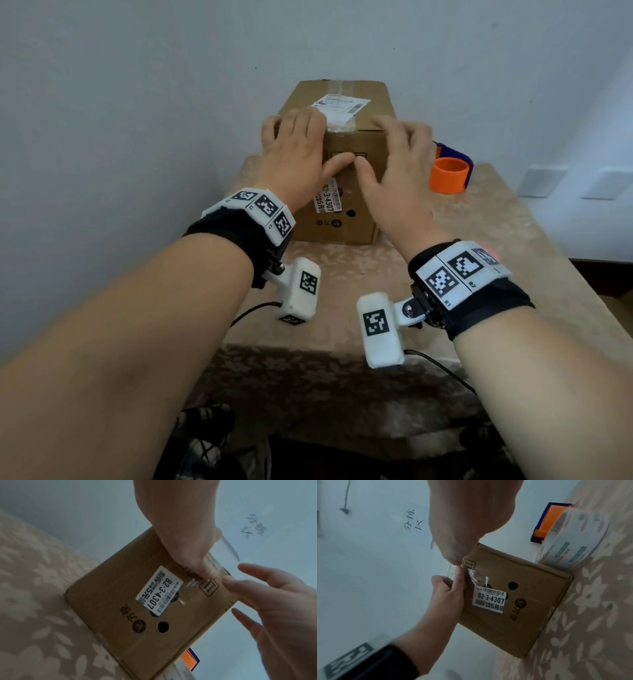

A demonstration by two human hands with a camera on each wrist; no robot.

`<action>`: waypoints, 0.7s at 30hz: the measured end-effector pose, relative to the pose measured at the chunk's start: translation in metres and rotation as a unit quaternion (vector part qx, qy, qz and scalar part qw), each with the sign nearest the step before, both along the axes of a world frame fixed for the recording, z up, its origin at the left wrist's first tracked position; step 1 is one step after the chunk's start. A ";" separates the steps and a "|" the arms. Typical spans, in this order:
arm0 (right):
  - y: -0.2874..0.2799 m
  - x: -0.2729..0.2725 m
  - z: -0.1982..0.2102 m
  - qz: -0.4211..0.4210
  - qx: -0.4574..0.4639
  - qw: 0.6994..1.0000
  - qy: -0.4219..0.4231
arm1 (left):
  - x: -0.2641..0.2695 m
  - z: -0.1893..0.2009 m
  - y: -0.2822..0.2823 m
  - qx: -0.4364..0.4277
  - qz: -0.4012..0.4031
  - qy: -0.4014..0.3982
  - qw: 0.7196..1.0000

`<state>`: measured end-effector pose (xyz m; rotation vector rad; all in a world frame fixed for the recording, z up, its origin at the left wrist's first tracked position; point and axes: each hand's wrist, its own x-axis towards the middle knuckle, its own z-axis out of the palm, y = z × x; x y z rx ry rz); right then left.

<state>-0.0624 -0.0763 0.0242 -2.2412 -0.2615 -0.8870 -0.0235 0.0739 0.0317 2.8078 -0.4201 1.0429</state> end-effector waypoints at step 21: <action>-0.022 0.019 0.038 0.118 -0.043 0.988 0.092 | 0.002 0.022 -0.010 0.084 -0.030 0.030 0.996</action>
